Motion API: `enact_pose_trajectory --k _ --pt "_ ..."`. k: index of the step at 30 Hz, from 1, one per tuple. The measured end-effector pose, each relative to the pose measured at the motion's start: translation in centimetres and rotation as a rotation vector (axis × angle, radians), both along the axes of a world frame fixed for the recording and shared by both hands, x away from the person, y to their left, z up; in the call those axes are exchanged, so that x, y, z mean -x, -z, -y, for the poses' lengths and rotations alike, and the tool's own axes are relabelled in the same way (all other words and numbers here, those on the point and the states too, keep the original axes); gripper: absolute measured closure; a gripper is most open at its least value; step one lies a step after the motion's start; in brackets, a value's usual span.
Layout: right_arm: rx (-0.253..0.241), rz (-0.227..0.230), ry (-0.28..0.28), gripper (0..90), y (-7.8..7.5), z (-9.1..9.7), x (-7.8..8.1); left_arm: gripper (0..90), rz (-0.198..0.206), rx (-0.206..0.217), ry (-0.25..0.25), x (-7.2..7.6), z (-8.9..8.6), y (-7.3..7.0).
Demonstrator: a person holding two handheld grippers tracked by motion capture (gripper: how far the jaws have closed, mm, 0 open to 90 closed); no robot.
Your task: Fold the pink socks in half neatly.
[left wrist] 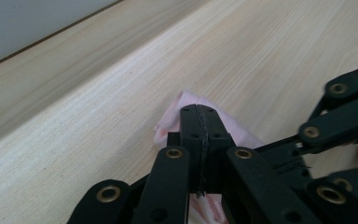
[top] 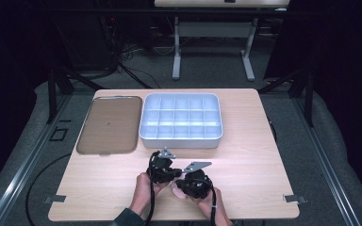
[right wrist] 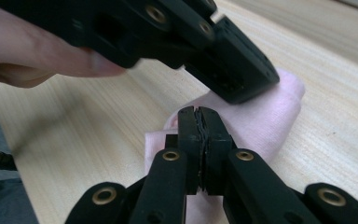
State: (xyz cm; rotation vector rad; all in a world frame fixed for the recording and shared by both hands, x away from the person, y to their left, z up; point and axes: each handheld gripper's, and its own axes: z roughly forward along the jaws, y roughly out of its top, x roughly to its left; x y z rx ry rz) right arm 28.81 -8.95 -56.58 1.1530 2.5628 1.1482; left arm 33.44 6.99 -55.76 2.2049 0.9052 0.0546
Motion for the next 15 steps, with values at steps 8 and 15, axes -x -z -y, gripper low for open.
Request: enact_pose_trajectory --k 8,15 --pt "-0.026 0.006 -0.023 87.5 -0.4 0.5 1.0 90.0 -0.012 0.017 -0.014 0.0 -0.4 0.4" --pt "0.004 -0.005 -0.036 89.4 0.0 0.1 1.4 90.0 -0.022 0.029 -0.025 0.0 -0.6 0.6"
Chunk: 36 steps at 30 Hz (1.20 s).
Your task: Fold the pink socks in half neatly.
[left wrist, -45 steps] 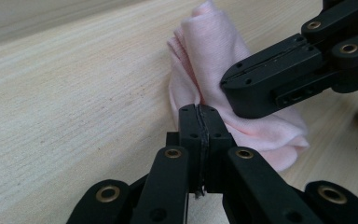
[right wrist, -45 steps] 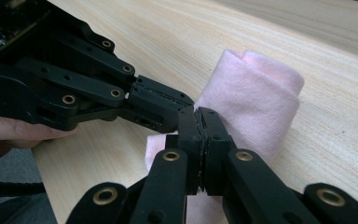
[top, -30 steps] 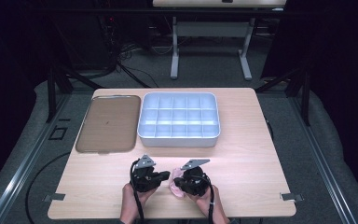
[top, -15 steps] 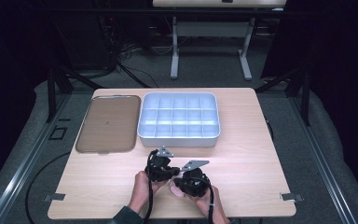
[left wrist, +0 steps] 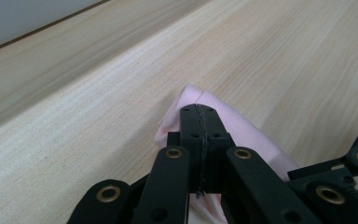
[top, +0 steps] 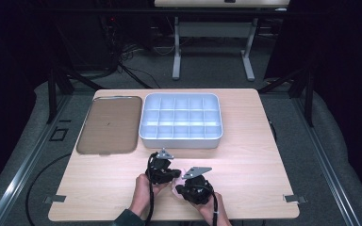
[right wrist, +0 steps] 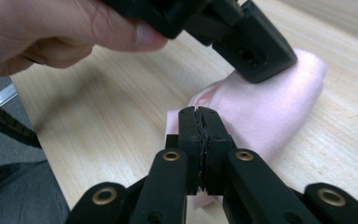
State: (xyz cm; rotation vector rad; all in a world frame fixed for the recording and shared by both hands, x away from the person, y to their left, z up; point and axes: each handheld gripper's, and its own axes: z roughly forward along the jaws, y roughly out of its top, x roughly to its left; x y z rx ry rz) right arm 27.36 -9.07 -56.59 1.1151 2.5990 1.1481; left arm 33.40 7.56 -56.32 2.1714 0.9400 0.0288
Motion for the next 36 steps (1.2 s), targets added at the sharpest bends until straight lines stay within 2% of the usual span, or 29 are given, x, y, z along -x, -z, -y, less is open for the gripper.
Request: enact_pose_trajectory --k 2,3,7,12,16,20,23,26,29,31,32,36 --pt "-0.012 -0.017 -0.013 90.0 0.2 0.2 -0.2 90.0 -0.001 -0.006 -0.001 0.0 -0.1 0.0" --pt "-0.035 -0.021 -0.009 90.0 0.5 0.2 -0.3 90.0 0.0 -0.007 -0.002 0.0 -0.1 0.0" --pt "-0.033 0.0 -0.007 90.0 0.6 0.1 0.0 90.0 0.005 -0.008 -0.005 0.1 -0.2 0.1" --pt "-0.06 -0.042 -0.016 89.6 0.6 0.6 -0.6 90.0 0.011 -0.023 -0.005 0.2 -0.1 0.0" --pt "-0.134 -0.096 -0.005 81.1 0.4 1.3 -1.1 90.0 0.014 -0.034 -0.007 0.2 0.1 -0.1" --pt "-0.154 -0.118 0.003 74.3 -0.6 2.5 -1.4 90.0 0.018 -0.042 -0.015 0.3 0.2 -0.2" --pt "-0.142 -0.114 0.065 70.5 -1.5 3.5 -2.2 90.0 0.02 -0.04 -0.015 0.3 0.2 -0.1" --pt "-0.136 -0.143 0.11 64.4 -1.6 3.7 -3.3 90.0 0.023 -0.044 -0.02 0.3 0.3 -0.2" --pt "-0.072 -0.178 0.122 56.5 -0.9 2.7 -4.4 90.0 0.018 -0.039 -0.022 0.4 0.1 -0.1" --pt "-0.064 -0.207 0.129 50.9 -0.2 2.1 -4.7 90.0 0.021 -0.034 -0.025 0.4 0.1 -0.1" --pt "-0.046 -0.212 0.126 49.5 -0.1 2.0 -4.8 90.0 0.021 -0.034 -0.025 0.4 0.1 -0.1" --pt "-0.025 -0.202 0.128 48.5 0.2 1.5 -4.9 90.0 0.022 -0.035 -0.027 0.4 0.0 -0.1"
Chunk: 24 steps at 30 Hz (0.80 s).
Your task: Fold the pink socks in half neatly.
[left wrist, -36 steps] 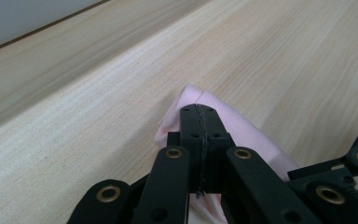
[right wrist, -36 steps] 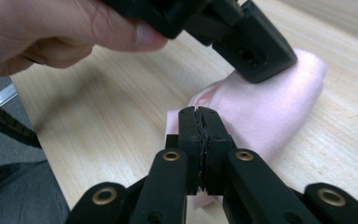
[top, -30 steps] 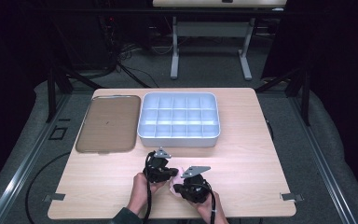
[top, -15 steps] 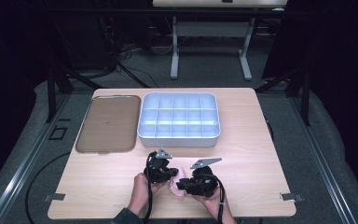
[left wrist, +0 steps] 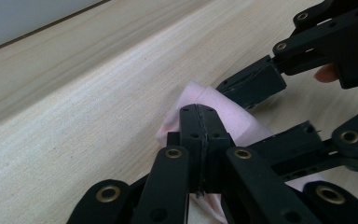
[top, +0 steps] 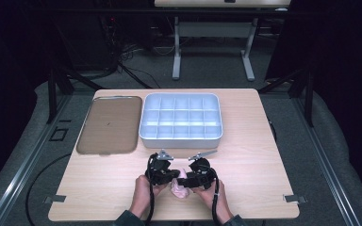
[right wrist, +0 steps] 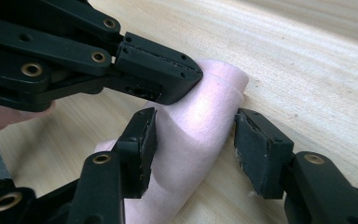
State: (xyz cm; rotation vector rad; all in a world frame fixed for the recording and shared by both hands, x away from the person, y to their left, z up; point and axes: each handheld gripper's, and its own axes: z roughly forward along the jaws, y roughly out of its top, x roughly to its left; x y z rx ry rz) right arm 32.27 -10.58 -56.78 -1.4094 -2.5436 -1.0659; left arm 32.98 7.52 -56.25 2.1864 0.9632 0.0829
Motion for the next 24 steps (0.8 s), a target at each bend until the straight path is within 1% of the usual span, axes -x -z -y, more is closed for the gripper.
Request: enact_pose_trajectory --k 4,7,8,11,14,15,17,18,20,21,23,24 --pt "0.018 -0.006 -0.006 52.9 -0.1 -0.3 0.0 89.8 0.0 0.007 -0.001 0.0 -0.1 0.1" --pt "0.038 -0.029 -0.009 55.9 -0.3 -0.5 -0.1 89.8 0.001 0.012 -0.005 0.0 0.0 0.1" --pt "0.042 -0.029 -0.012 57.1 -0.3 -0.5 -0.1 89.7 0.003 0.012 -0.006 0.1 0.0 0.0" --pt "0.046 -0.034 -0.018 60.4 -0.4 -0.6 0.0 89.4 -0.001 0.031 -0.015 0.1 -0.2 0.1" --pt "0.041 -0.043 -0.024 64.0 -0.4 -0.5 -0.1 86.4 0.005 0.052 -0.024 0.1 -0.6 0.1" --pt "0.042 -0.044 -0.028 65.4 -0.4 -0.5 -0.1 82.9 0.012 0.051 -0.032 0.1 -0.8 0.0" --pt "0.028 -0.042 -0.023 68.7 -0.3 -0.5 -0.1 73.1 0.025 0.056 -0.06 0.3 -1.3 -0.2" --pt "0.027 -0.031 -0.027 69.9 -0.3 -0.5 0.0 67.8 0.025 0.053 -0.073 0.3 -1.6 -0.2" --pt "0.022 -0.02 -0.028 70.9 -0.3 -0.5 0.2 54.9 0.023 0.065 -0.097 0.5 -2.4 -0.3" --pt "0.018 -0.019 -0.028 71.1 -0.2 -0.5 0.1 48.6 0.032 0.061 -0.11 0.7 -2.7 -0.3" --pt "0.015 -0.026 -0.028 71.6 -0.2 -0.4 0.1 35.6 0.049 0.04 -0.129 1.1 -3.6 -0.2" --pt "0.014 -0.026 -0.03 71.7 -0.2 -0.4 0.1 32.0 0.063 0.036 -0.146 1.3 -4.2 -0.1"
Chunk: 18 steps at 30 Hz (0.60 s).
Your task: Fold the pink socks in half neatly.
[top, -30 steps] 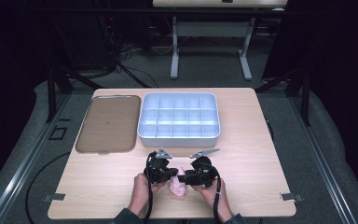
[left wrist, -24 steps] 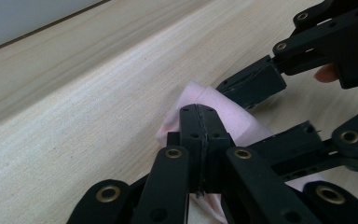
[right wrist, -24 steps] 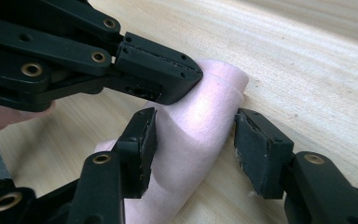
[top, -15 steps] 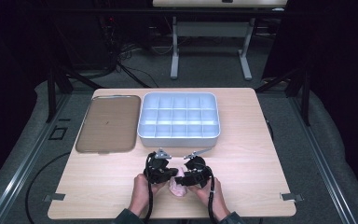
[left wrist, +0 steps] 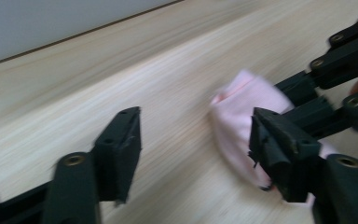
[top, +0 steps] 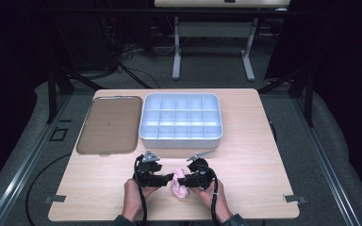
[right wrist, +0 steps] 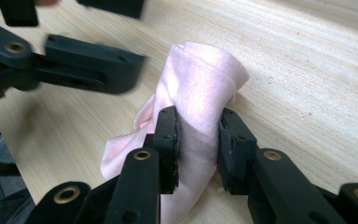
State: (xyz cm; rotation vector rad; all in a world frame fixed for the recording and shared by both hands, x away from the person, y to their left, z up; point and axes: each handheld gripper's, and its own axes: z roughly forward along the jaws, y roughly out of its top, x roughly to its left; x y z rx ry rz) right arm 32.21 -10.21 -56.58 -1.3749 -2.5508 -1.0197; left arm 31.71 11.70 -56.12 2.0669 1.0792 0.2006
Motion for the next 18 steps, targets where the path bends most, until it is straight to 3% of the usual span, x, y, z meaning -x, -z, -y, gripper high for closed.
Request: enact_pose_trajectory --k 2,5,10,14,17,18 --pt "0.002 0.004 -0.003 72.0 0.0 0.0 0.0 25.1 0.022 -0.009 -0.04 0.3 -1.2 0.3" --pt "-0.007 0.011 0.001 72.1 0.1 0.0 0.1 16.2 0.023 -0.04 -0.1 0.4 -3.0 0.9" --pt "-0.011 0.01 -0.006 71.9 0.1 0.1 0.0 13.7 0.054 -0.105 -0.163 0.7 -4.8 2.0" --pt "-0.007 0.013 -0.01 71.9 0.1 0.1 0.0 6.3 0.07 -0.125 -0.176 0.9 -5.2 2.6" --pt "0.0 0.015 -0.012 71.9 0.1 0.1 0.1 2.3 0.097 -0.184 -0.161 1.0 -5.1 2.8" --pt "-0.001 0.013 -0.012 71.9 0.1 0.1 0.1 1.7 0.104 -0.183 -0.163 1.1 -5.1 2.9"
